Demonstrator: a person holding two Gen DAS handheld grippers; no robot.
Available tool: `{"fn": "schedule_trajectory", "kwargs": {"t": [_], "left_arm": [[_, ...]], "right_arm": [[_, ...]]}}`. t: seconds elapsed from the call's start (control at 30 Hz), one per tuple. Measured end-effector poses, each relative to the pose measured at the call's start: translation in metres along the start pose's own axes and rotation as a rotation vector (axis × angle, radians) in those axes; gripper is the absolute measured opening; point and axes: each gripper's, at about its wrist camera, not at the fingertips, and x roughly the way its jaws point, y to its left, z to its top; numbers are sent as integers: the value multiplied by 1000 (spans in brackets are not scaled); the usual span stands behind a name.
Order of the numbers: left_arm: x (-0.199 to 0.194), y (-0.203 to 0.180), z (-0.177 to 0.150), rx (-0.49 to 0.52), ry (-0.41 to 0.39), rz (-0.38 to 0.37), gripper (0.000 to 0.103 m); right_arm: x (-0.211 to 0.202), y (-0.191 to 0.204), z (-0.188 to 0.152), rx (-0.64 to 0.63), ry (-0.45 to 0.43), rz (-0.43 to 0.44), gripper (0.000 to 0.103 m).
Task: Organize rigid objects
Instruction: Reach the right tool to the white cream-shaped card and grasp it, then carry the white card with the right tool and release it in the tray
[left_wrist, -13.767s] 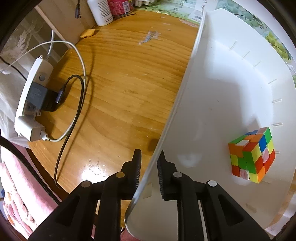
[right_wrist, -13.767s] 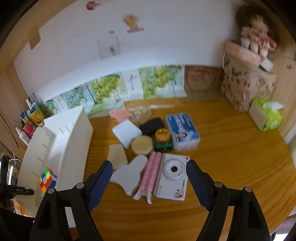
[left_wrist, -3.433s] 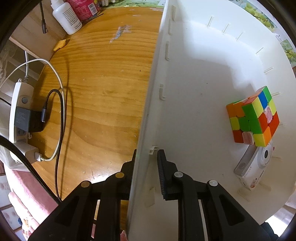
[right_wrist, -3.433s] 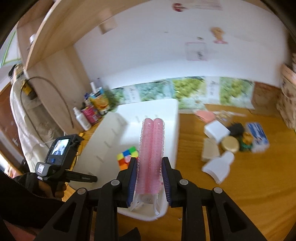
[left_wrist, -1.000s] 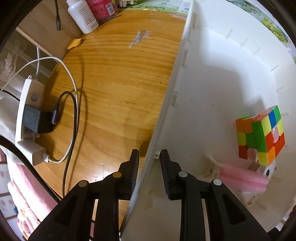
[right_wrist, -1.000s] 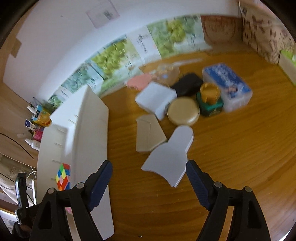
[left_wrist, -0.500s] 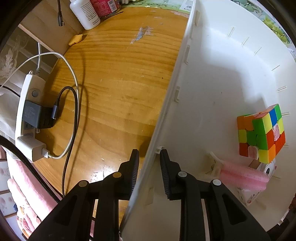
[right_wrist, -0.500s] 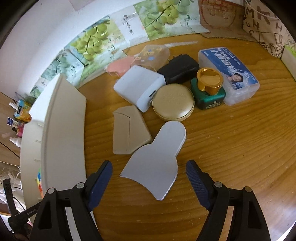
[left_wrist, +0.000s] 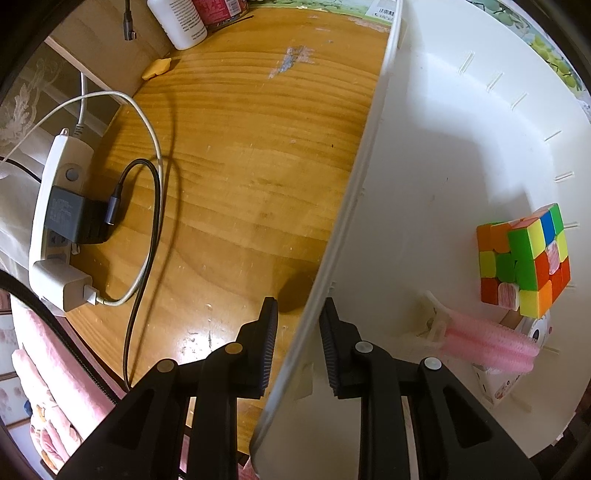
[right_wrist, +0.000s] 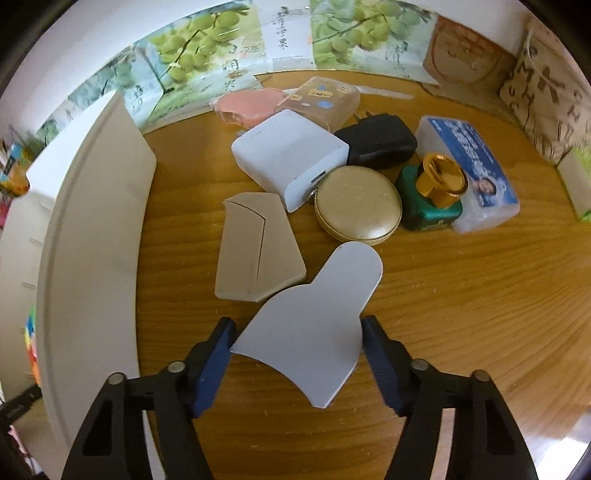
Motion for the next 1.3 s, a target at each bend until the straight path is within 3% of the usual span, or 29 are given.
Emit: {"fn": "schedule_trajectory", "kwargs": {"t": [0.5,0.87,1.3], "left_arm": [[2,-2,-4,21,0,-11,24],[6,-3,2,72,19,-45,24],[2,-6,12,163,15,-65,24]], "right_arm": [[-8,-6,-21,9,39,28,66],[-28,-17,-70,118,105,99,66],[-61,-36,-125,280,91,225,66]]}}
